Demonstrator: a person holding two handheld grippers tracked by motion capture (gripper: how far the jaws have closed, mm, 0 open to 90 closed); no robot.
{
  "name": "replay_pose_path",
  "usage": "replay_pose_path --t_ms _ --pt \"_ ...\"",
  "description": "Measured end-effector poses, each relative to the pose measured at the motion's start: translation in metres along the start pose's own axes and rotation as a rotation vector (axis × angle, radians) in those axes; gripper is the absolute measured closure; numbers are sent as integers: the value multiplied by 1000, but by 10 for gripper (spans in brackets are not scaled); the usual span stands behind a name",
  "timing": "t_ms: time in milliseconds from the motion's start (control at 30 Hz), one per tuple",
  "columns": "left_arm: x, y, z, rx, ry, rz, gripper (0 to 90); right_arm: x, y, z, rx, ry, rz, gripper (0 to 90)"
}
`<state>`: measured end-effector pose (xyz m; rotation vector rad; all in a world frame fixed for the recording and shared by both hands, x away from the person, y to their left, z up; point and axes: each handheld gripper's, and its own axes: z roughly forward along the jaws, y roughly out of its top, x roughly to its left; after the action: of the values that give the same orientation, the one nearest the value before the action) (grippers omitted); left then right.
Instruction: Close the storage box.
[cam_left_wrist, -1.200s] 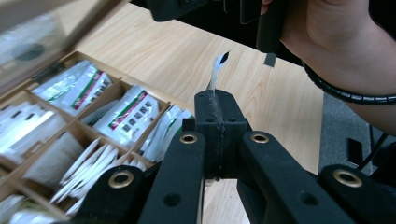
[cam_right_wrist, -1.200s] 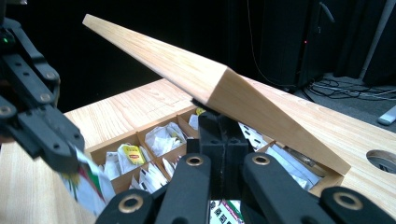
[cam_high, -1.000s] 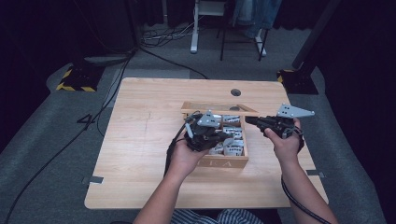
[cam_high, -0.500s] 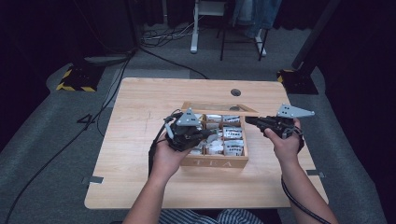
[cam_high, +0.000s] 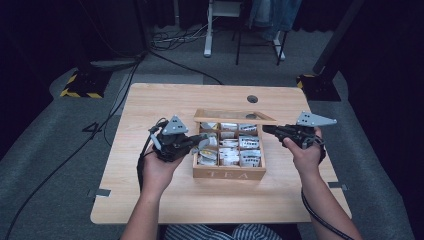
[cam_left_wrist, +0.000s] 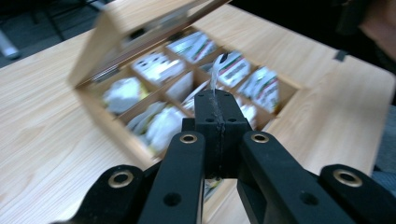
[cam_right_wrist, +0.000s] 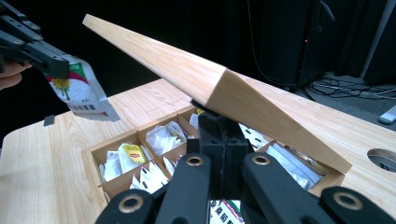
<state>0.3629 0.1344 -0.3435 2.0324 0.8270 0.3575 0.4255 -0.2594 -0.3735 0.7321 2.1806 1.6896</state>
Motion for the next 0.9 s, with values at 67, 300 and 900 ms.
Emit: replay_pose_path --t_ms 67,300,900 --pt "7 -5 -2 12 21 -14 897 0 0 0 0 1 0 900" --pt "28 -21 -12 11 70 -75 896 0 0 0 -4 2 4 900" --pt "83 -62 -1 94 185 -272 895 -1 -2 1 2 4 7 900"
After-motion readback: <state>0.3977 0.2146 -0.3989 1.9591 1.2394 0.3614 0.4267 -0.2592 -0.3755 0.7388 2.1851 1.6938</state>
